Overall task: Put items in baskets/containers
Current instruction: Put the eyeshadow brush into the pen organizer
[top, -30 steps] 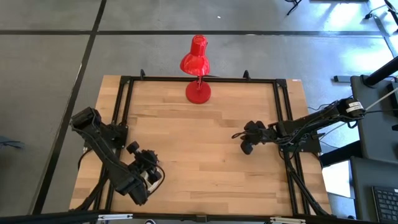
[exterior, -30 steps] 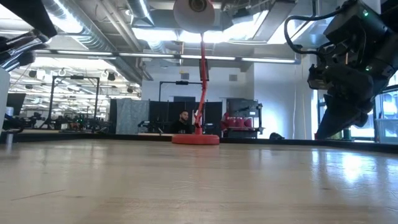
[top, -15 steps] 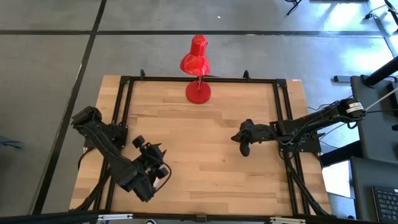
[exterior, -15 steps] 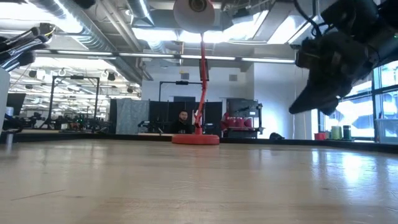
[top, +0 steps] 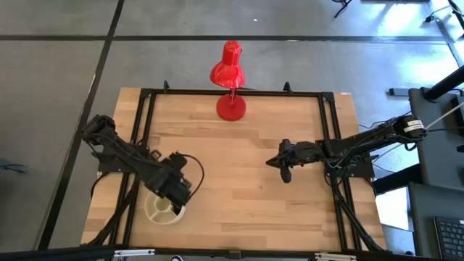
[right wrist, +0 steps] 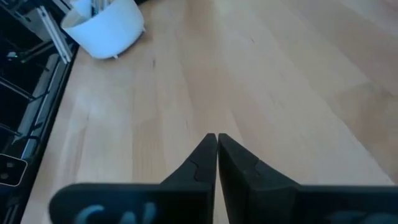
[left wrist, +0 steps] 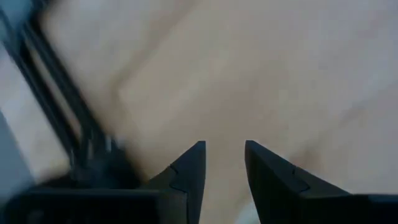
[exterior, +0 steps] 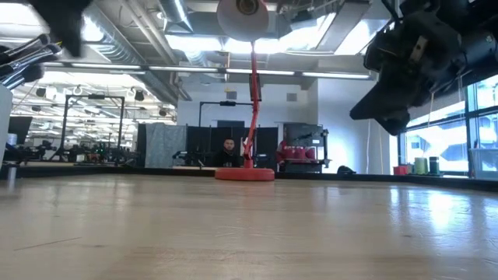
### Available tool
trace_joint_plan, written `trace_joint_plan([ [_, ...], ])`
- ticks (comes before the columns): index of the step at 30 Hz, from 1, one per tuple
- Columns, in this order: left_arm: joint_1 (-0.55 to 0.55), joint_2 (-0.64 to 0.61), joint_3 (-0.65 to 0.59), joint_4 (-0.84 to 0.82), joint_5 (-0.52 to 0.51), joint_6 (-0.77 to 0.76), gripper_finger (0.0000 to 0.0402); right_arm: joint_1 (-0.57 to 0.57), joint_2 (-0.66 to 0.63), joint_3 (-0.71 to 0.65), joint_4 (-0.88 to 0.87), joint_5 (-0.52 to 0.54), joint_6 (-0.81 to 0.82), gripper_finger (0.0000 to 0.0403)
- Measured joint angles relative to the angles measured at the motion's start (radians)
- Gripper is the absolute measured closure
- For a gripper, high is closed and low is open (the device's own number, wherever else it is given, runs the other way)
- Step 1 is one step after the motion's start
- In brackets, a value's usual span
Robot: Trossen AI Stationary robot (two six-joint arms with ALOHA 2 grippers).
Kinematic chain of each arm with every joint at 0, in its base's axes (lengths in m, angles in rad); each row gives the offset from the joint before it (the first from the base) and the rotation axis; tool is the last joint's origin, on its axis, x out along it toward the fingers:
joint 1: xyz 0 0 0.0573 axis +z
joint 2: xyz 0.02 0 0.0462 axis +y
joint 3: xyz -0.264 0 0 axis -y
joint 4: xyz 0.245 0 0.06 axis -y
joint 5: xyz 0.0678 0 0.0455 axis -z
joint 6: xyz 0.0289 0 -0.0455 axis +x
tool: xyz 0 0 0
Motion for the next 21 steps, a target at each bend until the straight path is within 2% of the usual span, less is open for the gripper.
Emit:
trace_joint_plan([
  [3, -0.023, -0.002, -0.042, 0.043, 0.159, -0.020, 0.0308, 0.005, 0.000, 0.000, -0.014, 0.000, 0.010, 0.0386],
  [5, -0.047, -0.002, -0.048, 0.113, 0.209, -0.016, 0.0317, 0.005, 0.000, 0.000, -0.015, 0.000, 0.010, 0.0386],
  [7, -0.069, -0.002, -0.048, 0.182, 0.211, -0.004, 0.0323, 0.005, 0.000, 0.000, -0.015, 0.000, 0.009, 0.0386],
  [11, -0.107, -0.004, -0.038, 0.187, 0.151, -0.034, 0.0329, 0.005, 0.000, 0.000, -0.015, 0.000, 0.009, 0.0386],
  [17, -0.121, -0.006, 0.023, 0.000, 0.084, -0.127, 0.0327, 0.002, 0.000, 0.000, -0.014, 0.001, 0.009, 0.0386],
  [19, -0.122, -0.014, 0.029, -0.001, 0.034, -0.108, 0.0329, 0.001, 0.000, 0.000, -0.009, 0.009, 0.005, 0.0386],
  [21, -0.120, -0.031, 0.031, 0.011, -0.065, -0.073, 0.0330, 0.001, 0.000, 0.000, 0.000, 0.026, -0.003, 0.0386],
])
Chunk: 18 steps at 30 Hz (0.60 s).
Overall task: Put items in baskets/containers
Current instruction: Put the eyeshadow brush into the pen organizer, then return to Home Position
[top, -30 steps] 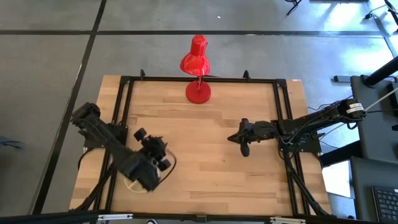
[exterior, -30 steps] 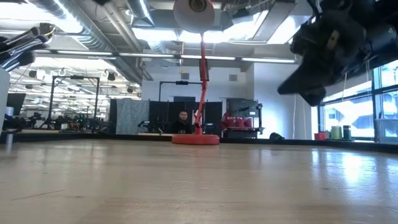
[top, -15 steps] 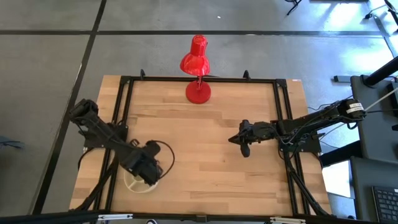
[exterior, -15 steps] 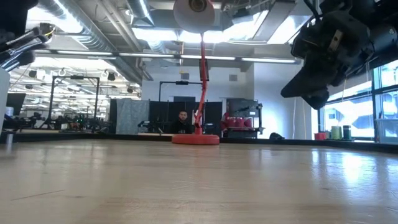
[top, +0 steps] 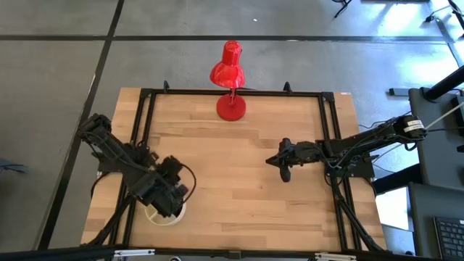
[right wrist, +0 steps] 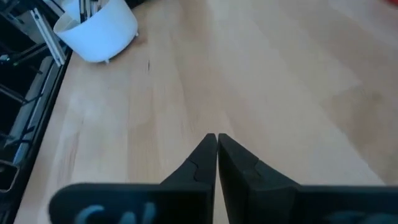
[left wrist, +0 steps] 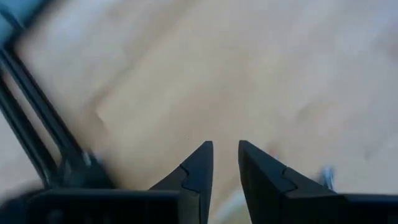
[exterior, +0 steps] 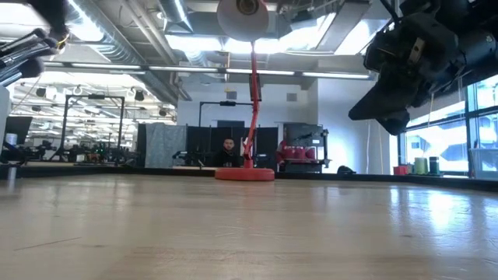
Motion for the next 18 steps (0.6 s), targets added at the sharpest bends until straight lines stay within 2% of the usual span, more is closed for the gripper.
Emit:
trace_joint_plan([
  [5, 0.032, -0.020, 0.000, -0.004, -0.312, 0.057, 0.0332, 0.000, 0.000, 0.000, 0.144, 0.034, -0.100, 0.0386],
  [7, 0.055, -0.037, 0.000, 0.021, -0.384, 0.121, 0.0335, 0.000, -0.003, 0.000, 0.250, 0.002, -0.187, 0.0386],
  [10, 0.104, -0.052, -0.004, 0.149, -0.384, 0.333, 0.0348, 0.000, -0.027, 0.000, 0.405, -0.128, -0.326, 0.0386],
  [12, 0.130, -0.070, -0.024, 0.271, -0.385, 0.491, 0.0359, 0.000, -0.059, 0.000, 0.447, -0.189, -0.392, 0.0386],
  [15, 0.184, -0.089, -0.073, 0.476, -0.353, 0.725, 0.0376, -0.025, -0.130, 0.000, 0.440, -0.201, -0.475, 0.0386],
  [18, 0.249, -0.105, -0.138, 0.660, -0.326, 0.923, 0.0389, -0.068, -0.219, 0.000, 0.329, -0.149, -0.518, 0.0387],
])
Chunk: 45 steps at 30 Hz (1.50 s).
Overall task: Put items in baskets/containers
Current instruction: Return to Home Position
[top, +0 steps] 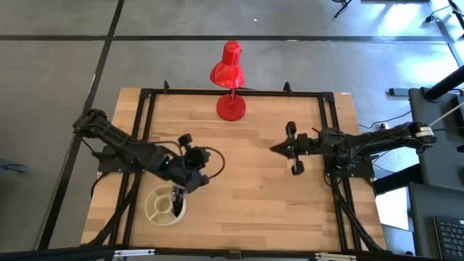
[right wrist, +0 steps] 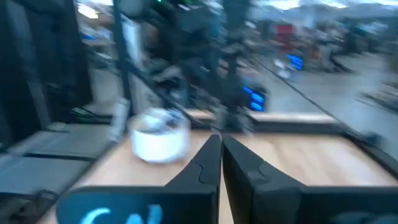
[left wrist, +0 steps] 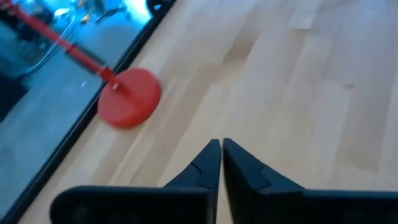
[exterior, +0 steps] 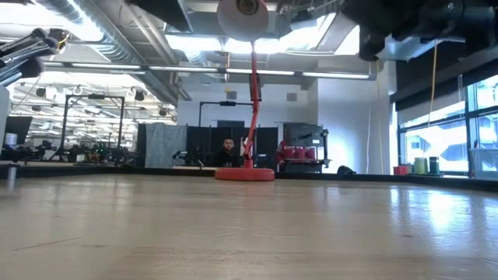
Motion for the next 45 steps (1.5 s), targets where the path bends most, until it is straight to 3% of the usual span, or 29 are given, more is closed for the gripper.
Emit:
trace_joint_plan([
  [4, 0.098, -0.031, -0.090, 0.147, 0.017, 0.179, 0.0399, -0.056, -0.125, 0.000, -0.194, 0.075, -0.027, 0.0398],
  [9, 0.204, -0.146, -0.225, 0.310, 0.040, 0.303, 0.0400, -0.096, -0.278, 0.000, -0.315, 0.066, -0.047, 0.0400],
  [16, 0.254, -0.432, -0.509, 0.631, 0.124, 0.495, 0.0399, -0.108, -0.455, 0.000, -0.451, -0.034, -0.057, 0.0401],
  [23, 0.283, -0.750, -0.745, 0.846, 0.178, 0.615, 0.0399, -0.108, -0.512, 0.000, -0.518, -0.079, -0.099, 0.0401],
  [29, 0.283, -0.981, -0.879, 0.872, 0.198, 0.657, 0.0398, -0.108, -0.516, 0.000, -0.548, -0.012, -0.135, 0.0400],
  [34, 0.283, -1.132, -0.965, 0.870, 0.224, 0.687, 0.0398, -0.108, -0.516, -0.031, -0.543, -0.005, -0.065, 0.0396],
  [45, 0.283, -1.399, -1.001, 0.692, 0.276, 0.720, 0.0398, -0.138, -0.552, -0.187, -0.406, -0.007, -0.003, 0.0394],
])
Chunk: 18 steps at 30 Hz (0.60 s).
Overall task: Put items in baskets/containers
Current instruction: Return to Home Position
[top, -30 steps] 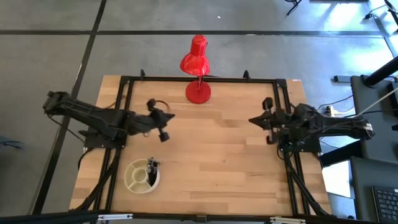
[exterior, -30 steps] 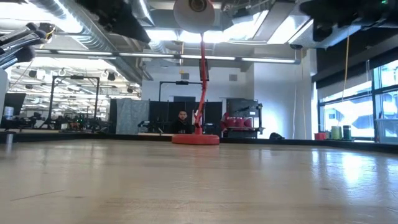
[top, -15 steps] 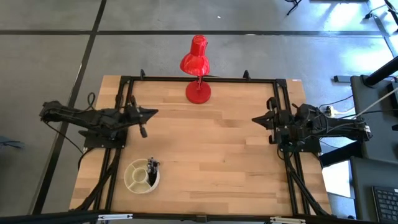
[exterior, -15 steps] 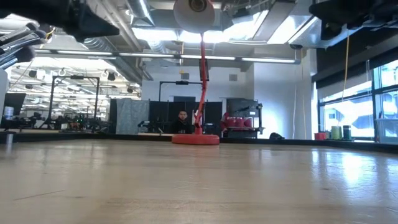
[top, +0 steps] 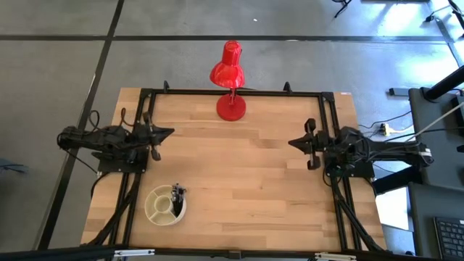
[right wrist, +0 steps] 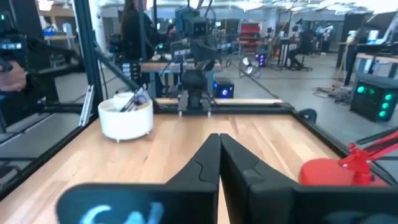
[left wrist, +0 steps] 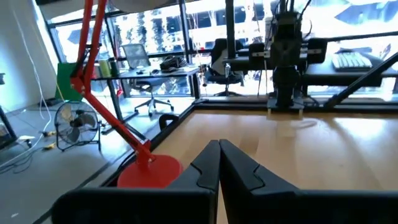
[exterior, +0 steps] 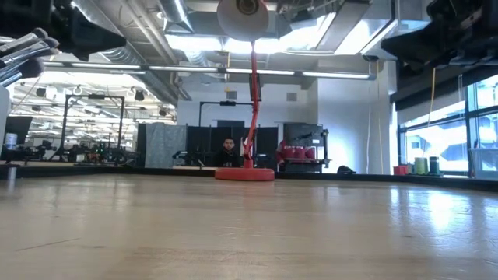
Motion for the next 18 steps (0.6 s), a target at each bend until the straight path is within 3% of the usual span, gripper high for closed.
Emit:
trace_joint_plan([
  [2, 0.000, -0.044, -0.003, -0.011, 0.010, -0.013, 0.0398, -0.014, -0.024, -0.010, -0.001, -0.001, 0.005, 0.0394],
  [18, 0.001, -0.045, -0.131, 0.126, 0.034, -0.011, 0.0398, -0.085, -0.235, -0.128, -0.019, -0.074, 0.039, 0.0393],
])
